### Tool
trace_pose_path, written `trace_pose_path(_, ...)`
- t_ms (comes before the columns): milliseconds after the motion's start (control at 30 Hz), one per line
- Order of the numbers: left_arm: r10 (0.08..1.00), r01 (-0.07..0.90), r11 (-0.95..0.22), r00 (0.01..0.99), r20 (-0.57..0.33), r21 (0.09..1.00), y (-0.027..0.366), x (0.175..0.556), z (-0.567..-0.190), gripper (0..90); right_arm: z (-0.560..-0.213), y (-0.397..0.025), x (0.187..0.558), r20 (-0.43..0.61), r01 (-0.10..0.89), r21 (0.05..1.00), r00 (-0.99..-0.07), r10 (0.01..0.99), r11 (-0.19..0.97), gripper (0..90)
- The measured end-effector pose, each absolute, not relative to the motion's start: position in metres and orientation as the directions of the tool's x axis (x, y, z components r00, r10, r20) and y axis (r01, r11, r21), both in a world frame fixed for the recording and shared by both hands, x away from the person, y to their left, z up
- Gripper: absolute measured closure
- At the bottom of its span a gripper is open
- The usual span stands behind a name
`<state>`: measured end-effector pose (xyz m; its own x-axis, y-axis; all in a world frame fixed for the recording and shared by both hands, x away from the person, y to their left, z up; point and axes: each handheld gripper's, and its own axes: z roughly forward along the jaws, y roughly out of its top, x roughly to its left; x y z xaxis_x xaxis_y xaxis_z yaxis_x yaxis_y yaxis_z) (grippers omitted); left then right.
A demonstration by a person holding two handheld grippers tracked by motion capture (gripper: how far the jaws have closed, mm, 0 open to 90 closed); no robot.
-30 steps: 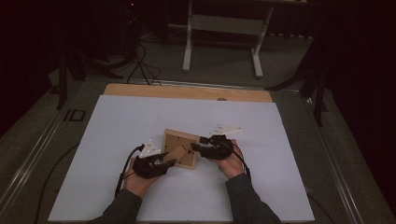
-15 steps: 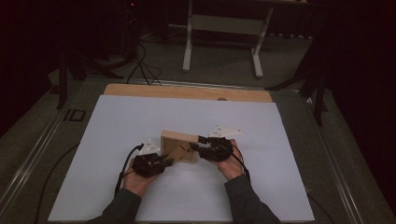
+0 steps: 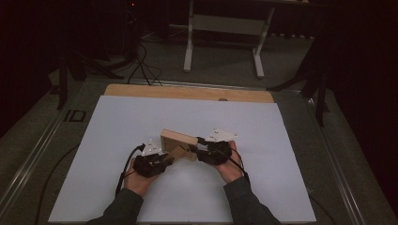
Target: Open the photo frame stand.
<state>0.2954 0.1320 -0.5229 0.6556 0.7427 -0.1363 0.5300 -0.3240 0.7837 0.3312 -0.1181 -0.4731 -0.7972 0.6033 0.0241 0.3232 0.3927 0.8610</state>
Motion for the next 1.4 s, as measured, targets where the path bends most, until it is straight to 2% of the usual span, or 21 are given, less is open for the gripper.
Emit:
trace_pose_path(133,0.742,0.539,-0.329,0.656,-0.141,0.776,0.132,0.294,-0.524,71.0,-0.474,-0.118,0.33,0.038,0.327,0.862,-0.803,0.594,0.388,56.1)
trace_pose_path(200,0.735,0.547,-0.321,0.658,-0.161,0.773,0.133,0.294,-0.525,67.0,-0.474,-0.118,0.329,0.038,0.327,0.861,-0.807,0.59,0.391,55.7)
trace_pose_path(233,0.719,0.571,-0.287,0.659,-0.22,0.769,0.137,0.295,-0.527,65.5,-0.474,-0.118,0.328,0.04,0.324,0.858,-0.816,0.576,0.398,54.8)
trace_pose_path(300,0.714,0.589,-0.259,0.651,-0.259,0.765,0.141,0.295,-0.528,64.2,-0.474,-0.117,0.326,0.044,0.323,0.857,-0.822,0.568,0.401,54.3)
trace_pose_path(500,0.706,0.602,-0.241,0.647,-0.288,0.761,0.146,0.291,-0.529,61.8,-0.474,-0.114,0.323,0.046,0.316,0.858,-0.832,0.552,0.405,53.8)
trace_pose_path(733,0.708,0.601,-0.246,0.648,-0.282,0.761,0.146,0.287,-0.53,57.4,-0.474,-0.113,0.32,0.054,0.316,0.855,-0.843,0.535,0.411,51.8)
trace_pose_path(1033,0.731,0.573,-0.277,0.647,-0.218,0.771,0.147,0.275,-0.526,53.2,-0.475,-0.111,0.316,0.059,0.318,0.852,-0.848,0.527,0.416,50.1)
trace_pose_path(1400,0.747,0.595,-0.278,0.628,-0.22,0.754,0.147,0.269,-0.528,54.2,-0.476,-0.108,0.308,0.045,0.308,0.843,-0.857,0.514,0.441,47.4)
